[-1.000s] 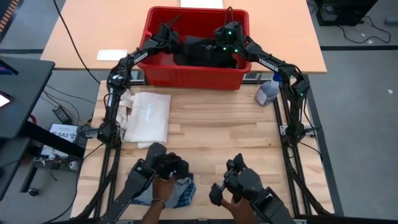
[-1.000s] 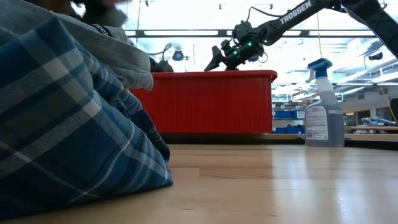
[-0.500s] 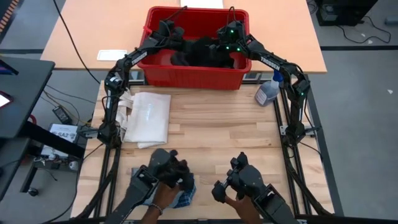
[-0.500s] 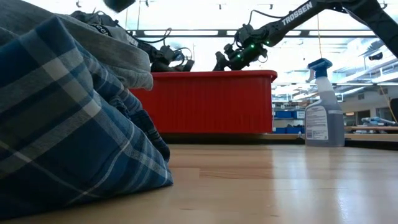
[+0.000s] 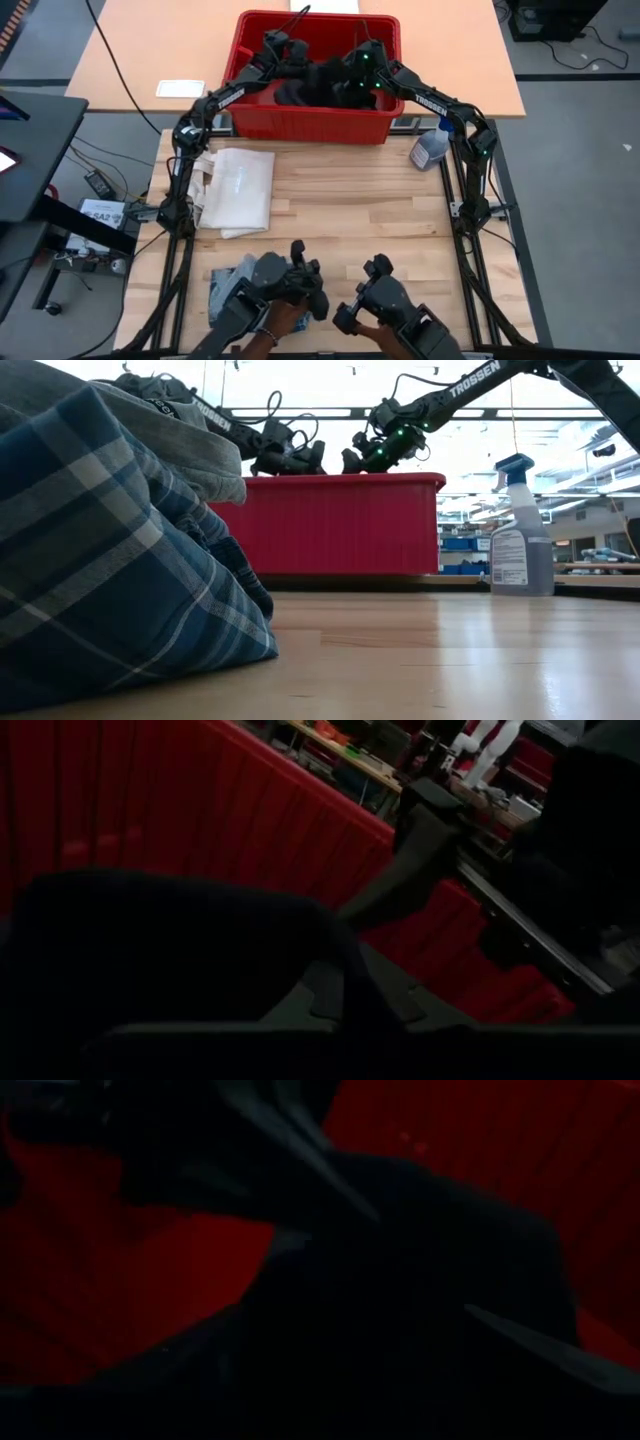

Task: Sort clothes
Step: Remove the black pants from the red bin

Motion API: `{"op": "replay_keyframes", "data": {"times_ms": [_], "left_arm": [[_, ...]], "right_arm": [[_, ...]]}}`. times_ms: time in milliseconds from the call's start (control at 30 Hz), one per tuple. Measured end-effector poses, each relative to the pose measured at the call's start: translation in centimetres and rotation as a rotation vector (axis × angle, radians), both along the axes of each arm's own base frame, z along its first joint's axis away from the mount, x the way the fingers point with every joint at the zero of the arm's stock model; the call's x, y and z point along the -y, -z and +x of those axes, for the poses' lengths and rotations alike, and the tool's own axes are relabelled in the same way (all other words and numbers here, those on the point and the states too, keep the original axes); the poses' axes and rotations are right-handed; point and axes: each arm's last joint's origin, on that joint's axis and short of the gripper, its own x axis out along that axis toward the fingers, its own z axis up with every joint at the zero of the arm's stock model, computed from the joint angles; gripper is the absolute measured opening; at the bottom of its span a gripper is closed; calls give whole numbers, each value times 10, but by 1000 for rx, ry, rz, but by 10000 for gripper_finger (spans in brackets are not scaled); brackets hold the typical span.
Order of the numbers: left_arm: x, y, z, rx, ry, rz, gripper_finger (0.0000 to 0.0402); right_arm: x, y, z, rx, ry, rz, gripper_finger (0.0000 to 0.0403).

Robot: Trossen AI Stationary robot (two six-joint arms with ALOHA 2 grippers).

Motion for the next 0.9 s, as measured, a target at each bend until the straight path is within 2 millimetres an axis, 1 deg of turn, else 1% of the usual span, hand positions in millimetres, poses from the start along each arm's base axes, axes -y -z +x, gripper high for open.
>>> {"op": "replay_keyframes", "data": {"times_ms": [200,300,433,500,633,767,900], "left_arm": [[6,0,7,-7,6,23,16],[2,7,0,-54,-41,-67,16],[-5,25,-17,-197,-149,-209,16],[-6,36,-19,-252,-175,-242,16],[-6,56,-11,-283,-134,-294,16],[-4,73,-3,-310,-86,-309,17],[-4,80,-2,-339,-87,-304,37]], "right_arm": [[-1,2,0,-35,96,10,377],[0,5,-4,-38,110,63,375],[4,9,-12,-37,134,129,374],[6,8,-14,-30,135,130,374],[8,5,-13,6,131,102,374],[9,2,-11,39,136,85,374],[9,1,-11,51,140,86,374]]}}
